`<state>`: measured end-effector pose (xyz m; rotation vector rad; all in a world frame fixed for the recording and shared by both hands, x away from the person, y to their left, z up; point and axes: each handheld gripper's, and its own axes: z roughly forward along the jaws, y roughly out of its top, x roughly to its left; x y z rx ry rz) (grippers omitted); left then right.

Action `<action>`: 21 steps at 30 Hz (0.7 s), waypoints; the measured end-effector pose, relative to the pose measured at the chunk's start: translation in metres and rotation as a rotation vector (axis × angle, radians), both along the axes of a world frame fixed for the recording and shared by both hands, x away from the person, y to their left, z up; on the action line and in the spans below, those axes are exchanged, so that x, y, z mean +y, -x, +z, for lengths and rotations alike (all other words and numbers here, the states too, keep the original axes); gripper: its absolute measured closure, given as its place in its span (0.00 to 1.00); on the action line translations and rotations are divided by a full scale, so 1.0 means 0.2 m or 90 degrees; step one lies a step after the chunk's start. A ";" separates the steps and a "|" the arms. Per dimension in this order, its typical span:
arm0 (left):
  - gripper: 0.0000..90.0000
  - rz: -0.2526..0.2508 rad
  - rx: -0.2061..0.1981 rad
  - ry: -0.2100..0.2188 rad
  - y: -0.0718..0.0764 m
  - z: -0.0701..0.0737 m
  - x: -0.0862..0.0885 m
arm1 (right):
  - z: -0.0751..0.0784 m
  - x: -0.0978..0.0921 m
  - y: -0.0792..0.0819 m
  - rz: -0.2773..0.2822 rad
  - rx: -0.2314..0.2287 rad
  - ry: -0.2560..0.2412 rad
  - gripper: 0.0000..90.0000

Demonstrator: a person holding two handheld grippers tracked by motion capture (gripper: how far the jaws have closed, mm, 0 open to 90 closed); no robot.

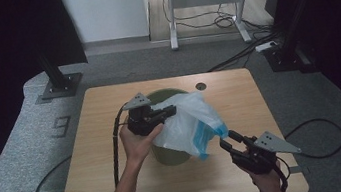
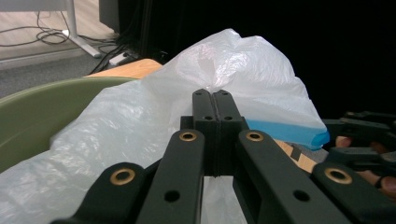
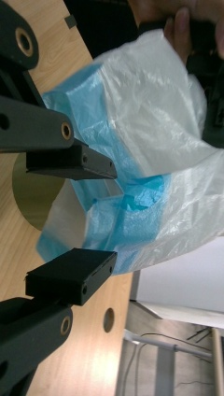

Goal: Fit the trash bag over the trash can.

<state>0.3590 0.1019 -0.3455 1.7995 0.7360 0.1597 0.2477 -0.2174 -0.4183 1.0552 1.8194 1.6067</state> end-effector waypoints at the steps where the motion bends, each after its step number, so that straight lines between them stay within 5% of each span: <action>1: 1.00 0.000 0.001 0.001 0.00 0.00 0.00 | -0.01 0.01 -0.01 -0.001 0.006 0.000 0.58; 6: 1.00 0.000 0.002 0.010 -0.01 0.00 -0.03 | -0.04 0.05 -0.06 -0.023 0.033 -0.012 0.59; 14: 1.00 0.000 -0.006 0.010 0.00 0.01 -0.04 | -0.06 0.03 -0.05 -0.067 0.014 -0.005 0.93; 21: 1.00 0.014 -0.010 0.024 -0.01 0.02 -0.01 | -0.05 -0.02 -0.05 -0.058 0.009 0.001 0.97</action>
